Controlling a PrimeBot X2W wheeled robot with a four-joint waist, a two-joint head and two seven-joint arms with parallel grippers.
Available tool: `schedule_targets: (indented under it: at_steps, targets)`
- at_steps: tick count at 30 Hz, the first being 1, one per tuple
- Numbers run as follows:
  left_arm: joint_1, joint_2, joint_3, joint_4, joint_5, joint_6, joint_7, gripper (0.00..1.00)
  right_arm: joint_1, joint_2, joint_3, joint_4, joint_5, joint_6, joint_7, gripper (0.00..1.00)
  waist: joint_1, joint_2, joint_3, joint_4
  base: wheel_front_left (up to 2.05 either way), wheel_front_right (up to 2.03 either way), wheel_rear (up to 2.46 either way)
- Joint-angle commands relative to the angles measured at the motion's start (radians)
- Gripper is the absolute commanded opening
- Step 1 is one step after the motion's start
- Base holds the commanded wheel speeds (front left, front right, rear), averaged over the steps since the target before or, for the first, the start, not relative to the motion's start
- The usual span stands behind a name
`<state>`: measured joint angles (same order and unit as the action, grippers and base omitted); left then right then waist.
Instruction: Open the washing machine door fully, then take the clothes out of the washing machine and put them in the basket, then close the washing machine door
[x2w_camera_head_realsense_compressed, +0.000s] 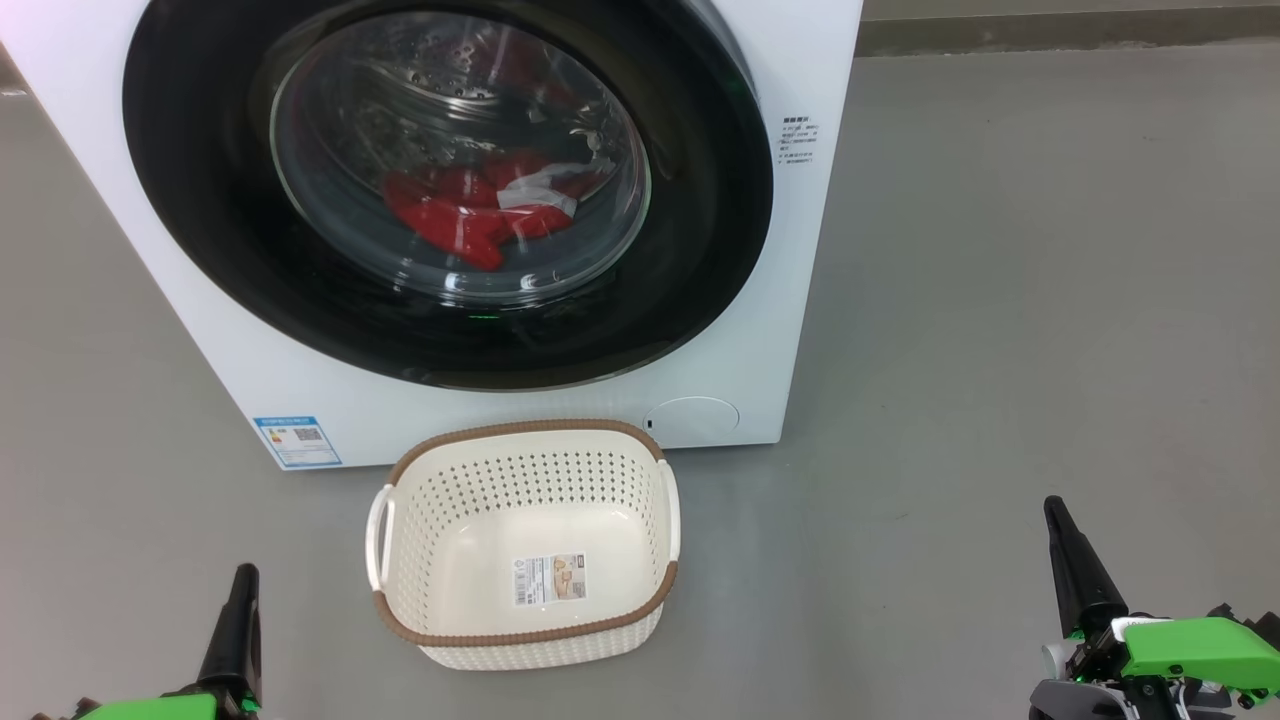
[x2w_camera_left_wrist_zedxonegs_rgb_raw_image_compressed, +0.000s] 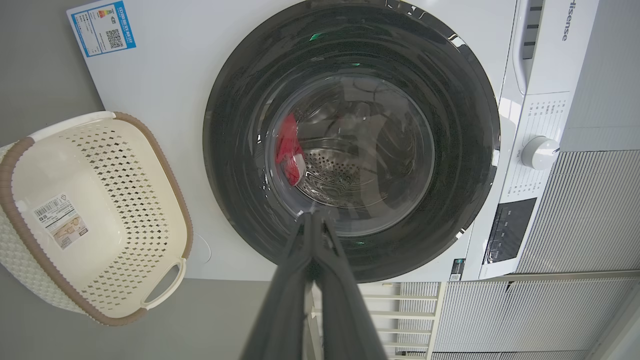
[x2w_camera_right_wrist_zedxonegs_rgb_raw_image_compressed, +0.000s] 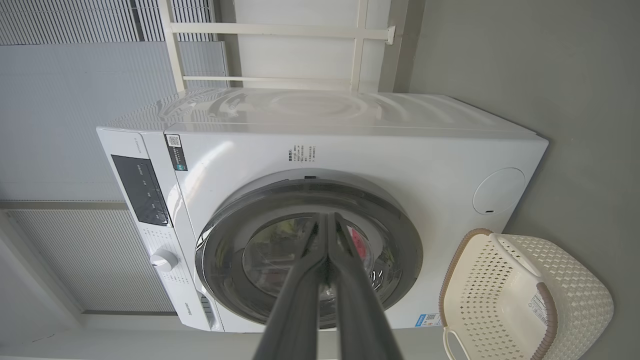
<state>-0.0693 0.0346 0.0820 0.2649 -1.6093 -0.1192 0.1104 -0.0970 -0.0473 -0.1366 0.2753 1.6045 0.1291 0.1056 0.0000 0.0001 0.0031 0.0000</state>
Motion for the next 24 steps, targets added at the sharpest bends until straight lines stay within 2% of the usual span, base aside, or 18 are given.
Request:
schedule_targets:
  at_steps: [1,24]
  targets:
    - [-0.039,0.016,0.031,-0.02,0.0,-0.012,0.003,0.0,-0.011,-0.003,0.023,-0.031,0.004,0.002,0.007,0.0,0.0,-0.0001,0.0,0.0,0.0,0.0,0.0]
    - [-0.039,0.016,0.031,-0.02,0.0,-0.012,0.003,0.0,-0.011,-0.003,0.023,-0.031,0.004,0.002,0.007,0.0,0.0,-0.0001,0.0,0.0,0.0,0.0,0.0]
